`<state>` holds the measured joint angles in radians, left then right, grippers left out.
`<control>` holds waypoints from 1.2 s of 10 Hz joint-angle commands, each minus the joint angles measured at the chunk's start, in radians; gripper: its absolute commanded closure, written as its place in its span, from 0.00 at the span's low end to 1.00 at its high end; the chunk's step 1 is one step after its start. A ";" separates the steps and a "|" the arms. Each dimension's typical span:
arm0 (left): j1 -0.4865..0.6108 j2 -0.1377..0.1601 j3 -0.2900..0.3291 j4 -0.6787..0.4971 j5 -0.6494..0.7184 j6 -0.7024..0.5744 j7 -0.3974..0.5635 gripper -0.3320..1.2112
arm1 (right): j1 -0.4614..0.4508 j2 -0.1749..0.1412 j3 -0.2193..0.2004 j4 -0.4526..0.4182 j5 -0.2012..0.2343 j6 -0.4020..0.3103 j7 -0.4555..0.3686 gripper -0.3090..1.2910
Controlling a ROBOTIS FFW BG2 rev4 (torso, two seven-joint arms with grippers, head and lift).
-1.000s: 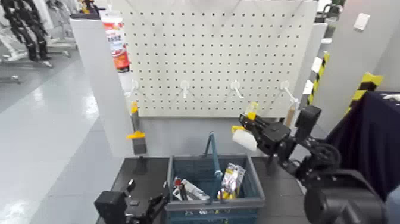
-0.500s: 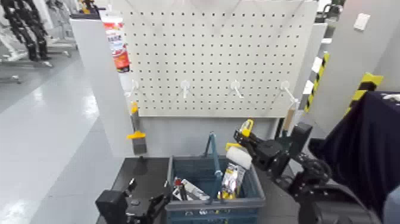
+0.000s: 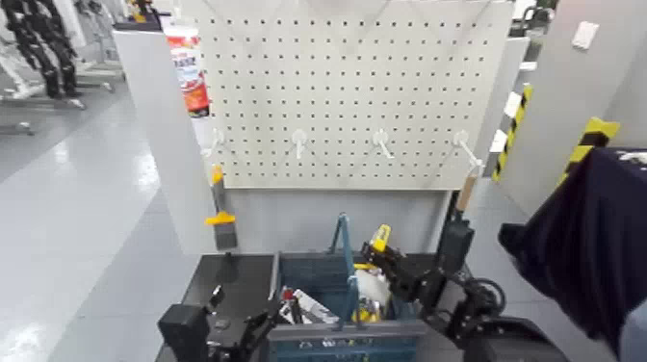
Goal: Put the yellow roller into the crate.
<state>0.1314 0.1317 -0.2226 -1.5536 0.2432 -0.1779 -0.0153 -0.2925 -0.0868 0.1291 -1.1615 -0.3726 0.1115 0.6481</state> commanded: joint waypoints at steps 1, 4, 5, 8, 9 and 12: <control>-0.006 0.005 -0.006 0.003 0.005 -0.002 0.000 0.33 | -0.025 0.006 0.037 0.034 0.017 0.040 -0.019 0.94; -0.007 0.008 -0.011 0.004 0.010 -0.006 -0.002 0.33 | -0.034 0.006 0.052 0.025 0.044 0.074 -0.016 0.86; -0.007 0.008 -0.011 0.004 0.010 -0.006 -0.002 0.33 | -0.034 0.004 0.047 0.016 0.053 0.096 -0.010 0.60; -0.007 0.008 -0.009 0.003 0.010 -0.005 -0.002 0.33 | -0.030 0.002 0.014 -0.033 0.136 0.146 0.001 0.21; -0.007 0.008 -0.009 0.003 0.010 -0.005 0.000 0.33 | -0.027 0.002 0.001 -0.052 0.156 0.152 0.001 0.21; -0.004 0.006 -0.006 0.003 0.010 -0.005 0.000 0.33 | -0.005 0.001 -0.022 -0.113 0.201 0.163 -0.002 0.21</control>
<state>0.1265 0.1388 -0.2290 -1.5510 0.2531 -0.1825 -0.0153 -0.3034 -0.0856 0.1114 -1.2600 -0.1802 0.2737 0.6453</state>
